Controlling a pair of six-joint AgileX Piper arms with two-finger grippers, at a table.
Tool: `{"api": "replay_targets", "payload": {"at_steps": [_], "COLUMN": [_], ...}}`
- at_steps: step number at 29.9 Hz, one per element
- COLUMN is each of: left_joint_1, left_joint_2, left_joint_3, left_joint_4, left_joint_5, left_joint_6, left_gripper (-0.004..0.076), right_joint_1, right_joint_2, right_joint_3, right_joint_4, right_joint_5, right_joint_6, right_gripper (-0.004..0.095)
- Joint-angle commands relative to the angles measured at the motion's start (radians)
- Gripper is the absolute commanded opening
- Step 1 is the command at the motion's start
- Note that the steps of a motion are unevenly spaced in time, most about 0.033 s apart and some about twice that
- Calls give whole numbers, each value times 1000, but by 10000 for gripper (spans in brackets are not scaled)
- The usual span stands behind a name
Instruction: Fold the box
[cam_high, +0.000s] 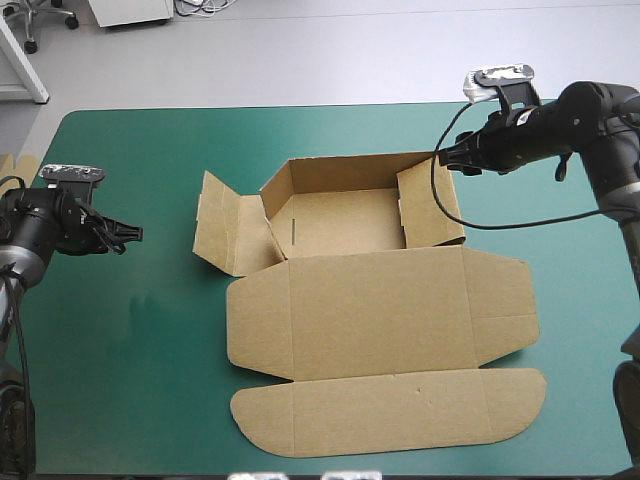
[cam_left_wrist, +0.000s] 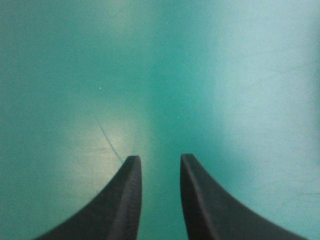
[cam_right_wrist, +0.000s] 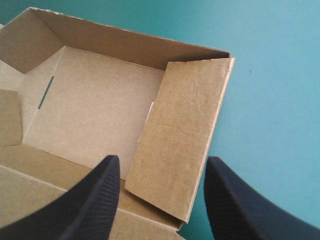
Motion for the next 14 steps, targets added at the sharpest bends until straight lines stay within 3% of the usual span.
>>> {"api": "replay_targets", "payload": {"at_steps": [1, 6, 12, 14], "left_joint_1": [2, 2, 2, 2], "left_joint_2": [-36, -36, -36, -36], "left_joint_3": [-26, -26, -26, -26], "left_joint_4": [0, -2, -4, -4], "left_joint_5": [-37, -37, -37, -40], "left_joint_6": [0, 0, 0, 0], "left_gripper": [194, 194, 194, 194], "right_joint_1": [1, 29, 63, 63], "right_joint_2": [-121, -267, -439, -442], "right_joint_3": [0, 144, 460, 527], "right_joint_4": [-3, -79, -105, -101], "right_joint_5": [-57, -168, -430, -468], "right_joint_6": [19, 80, 105, 105], "right_gripper": [468, 468, 467, 467]}}
